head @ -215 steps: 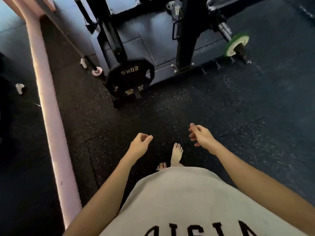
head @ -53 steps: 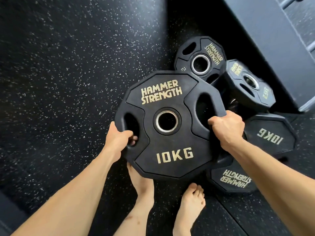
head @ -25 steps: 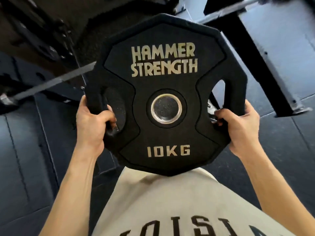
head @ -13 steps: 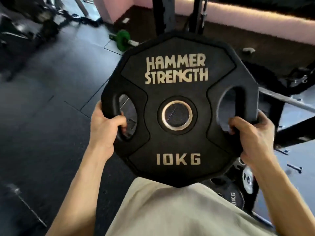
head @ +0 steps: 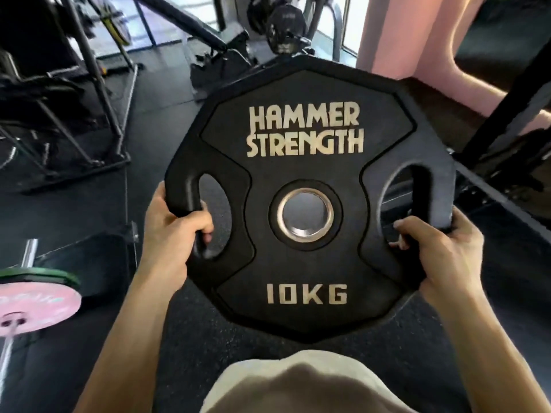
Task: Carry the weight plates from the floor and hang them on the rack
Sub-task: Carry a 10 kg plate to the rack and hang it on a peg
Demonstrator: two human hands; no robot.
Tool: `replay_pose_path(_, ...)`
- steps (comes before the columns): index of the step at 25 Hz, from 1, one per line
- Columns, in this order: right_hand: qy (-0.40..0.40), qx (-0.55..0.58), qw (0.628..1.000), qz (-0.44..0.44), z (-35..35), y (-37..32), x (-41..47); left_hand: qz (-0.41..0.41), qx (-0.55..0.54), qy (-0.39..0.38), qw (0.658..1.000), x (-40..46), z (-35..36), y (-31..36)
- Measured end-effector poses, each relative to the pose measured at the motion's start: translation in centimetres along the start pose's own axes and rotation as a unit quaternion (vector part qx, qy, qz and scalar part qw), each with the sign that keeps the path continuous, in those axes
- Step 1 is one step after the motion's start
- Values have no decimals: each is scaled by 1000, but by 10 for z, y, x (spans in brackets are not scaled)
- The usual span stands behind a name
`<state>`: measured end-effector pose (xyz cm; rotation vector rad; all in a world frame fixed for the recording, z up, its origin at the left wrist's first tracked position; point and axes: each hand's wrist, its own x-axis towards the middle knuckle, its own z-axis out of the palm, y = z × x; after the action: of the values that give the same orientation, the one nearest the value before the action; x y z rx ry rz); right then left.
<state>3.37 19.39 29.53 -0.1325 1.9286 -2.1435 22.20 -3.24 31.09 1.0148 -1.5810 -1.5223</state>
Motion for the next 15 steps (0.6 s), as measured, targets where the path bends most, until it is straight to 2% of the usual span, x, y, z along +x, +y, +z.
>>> replay_pose_path(6, -35, -1, 999, 17, 136, 9, 18, 2, -20, 36, 999, 88, -89, 8)
replay_pose_path(10, -54, -18, 998, 15, 206, 11, 59, 2, -29, 45, 999, 159, -106, 2)
replay_pose_path(15, -68, -28, 997, 4, 297, 25, 151, 7, -26, 54, 998, 285, -98, -8)
